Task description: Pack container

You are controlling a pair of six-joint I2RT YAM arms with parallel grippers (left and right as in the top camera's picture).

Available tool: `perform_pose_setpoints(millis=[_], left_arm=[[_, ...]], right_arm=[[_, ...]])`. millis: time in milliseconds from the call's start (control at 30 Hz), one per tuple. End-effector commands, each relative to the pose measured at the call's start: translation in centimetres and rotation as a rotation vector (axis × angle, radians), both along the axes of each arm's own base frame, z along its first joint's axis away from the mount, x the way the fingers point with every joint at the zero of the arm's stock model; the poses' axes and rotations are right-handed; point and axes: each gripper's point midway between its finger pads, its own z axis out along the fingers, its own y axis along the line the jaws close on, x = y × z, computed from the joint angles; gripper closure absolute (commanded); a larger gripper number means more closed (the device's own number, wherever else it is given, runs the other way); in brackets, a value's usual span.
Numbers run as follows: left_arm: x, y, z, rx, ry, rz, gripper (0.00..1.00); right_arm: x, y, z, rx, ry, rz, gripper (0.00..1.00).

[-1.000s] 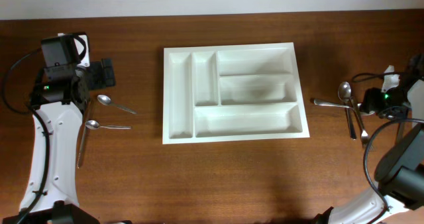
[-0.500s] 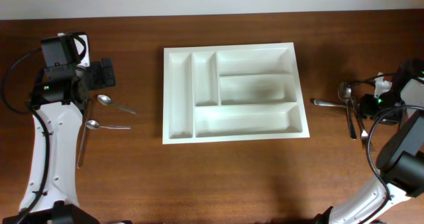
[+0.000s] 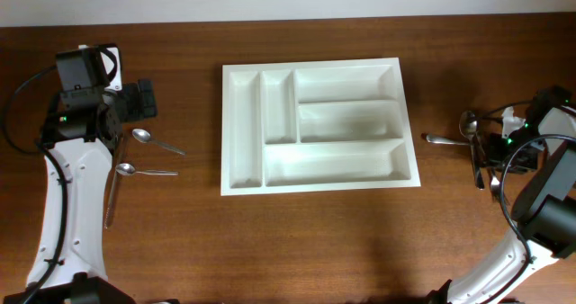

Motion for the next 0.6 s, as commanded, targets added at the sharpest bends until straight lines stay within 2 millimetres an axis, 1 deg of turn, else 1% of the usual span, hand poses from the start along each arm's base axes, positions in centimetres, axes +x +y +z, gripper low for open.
perform_pose_setpoints(millis=[0,67,133,167,267,367,433,500,533,567], left_arm=[[0.4,0.2,0.8,0.019,-0.013,-0.009,0.01],[0.4,0.2,0.8,0.019,-0.013,-0.009,0.01],[0.4,0.2,0.8,0.019,-0.013,-0.009,0.01],[0.4,0.2,0.8,0.019,-0.013,-0.009,0.01],[0.4,0.2,0.8,0.018,-0.013,-0.009,0.01],[0.4,0.2,0.8,0.019,-0.013,-0.009,0.01],[0.4,0.2,0.8,0.019,-0.013,-0.009,0.01],[0.4,0.2,0.8,0.019,-0.013,-0.009,0.01],[0.4,0.2,0.8,0.019,-0.013,-0.009,0.01],[0.4,0.2,0.8,0.019,-0.013,-0.009,0.01]], right_arm=[[-0.3,0.4,-1.0,0.013,0.027,0.008,0.73],[-0.4,0.4,-1.0,0.015,0.030,0.008,0.80],[-0.6,0.6,-0.9,0.019,0.038,-0.009,0.94],[-0.6,0.6,-0.7,0.021,0.040,-0.021,0.96],[-0.7,0.6,0.5,0.023,0.053,-0.041,0.96],[-0.1,0.2,3.6,0.014,0.037,-0.041,0.96],[0.7,0.0,6.5,-0.003,0.005,-0.043,0.96],[1.9,0.3,9.6,-0.013,-0.042,-0.027,0.96],[3.4,1.6,13.0,-0.001,-0.110,0.018,0.96],[4.4,2.9,15.1,0.009,-0.157,0.067,0.96]])
